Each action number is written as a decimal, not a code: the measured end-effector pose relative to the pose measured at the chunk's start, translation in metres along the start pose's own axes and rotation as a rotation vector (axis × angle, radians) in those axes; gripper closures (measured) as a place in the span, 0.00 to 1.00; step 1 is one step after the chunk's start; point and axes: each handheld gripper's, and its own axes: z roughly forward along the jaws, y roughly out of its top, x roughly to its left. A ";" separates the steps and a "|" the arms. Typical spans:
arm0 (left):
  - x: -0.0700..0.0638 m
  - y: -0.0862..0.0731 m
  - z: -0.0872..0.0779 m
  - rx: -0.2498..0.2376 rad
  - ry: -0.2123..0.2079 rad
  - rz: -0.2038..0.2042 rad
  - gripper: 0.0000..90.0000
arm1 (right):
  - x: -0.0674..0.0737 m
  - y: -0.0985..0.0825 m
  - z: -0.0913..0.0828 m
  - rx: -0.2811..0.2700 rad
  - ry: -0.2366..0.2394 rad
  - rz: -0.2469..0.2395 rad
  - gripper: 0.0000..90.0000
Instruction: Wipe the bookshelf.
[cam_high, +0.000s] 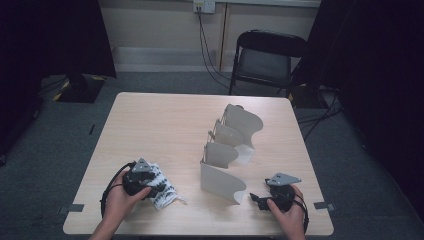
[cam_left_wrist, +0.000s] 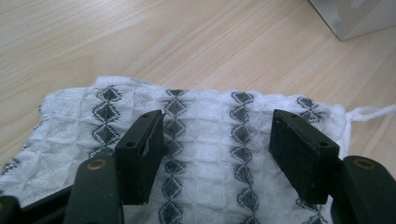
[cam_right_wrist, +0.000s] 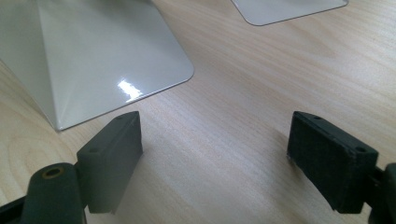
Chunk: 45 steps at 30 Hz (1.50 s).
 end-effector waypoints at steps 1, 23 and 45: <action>0.000 0.000 0.002 0.001 -0.003 0.002 0.37 | 0.000 0.000 0.000 0.000 0.000 0.000 0.19; -0.013 0.039 0.032 -0.035 -0.068 0.055 0.30 | 0.000 0.000 0.000 -0.001 0.002 0.000 0.19; 0.034 0.007 -0.002 -0.011 0.080 -0.119 0.60 | 0.000 0.000 0.000 -0.001 0.002 -0.001 0.19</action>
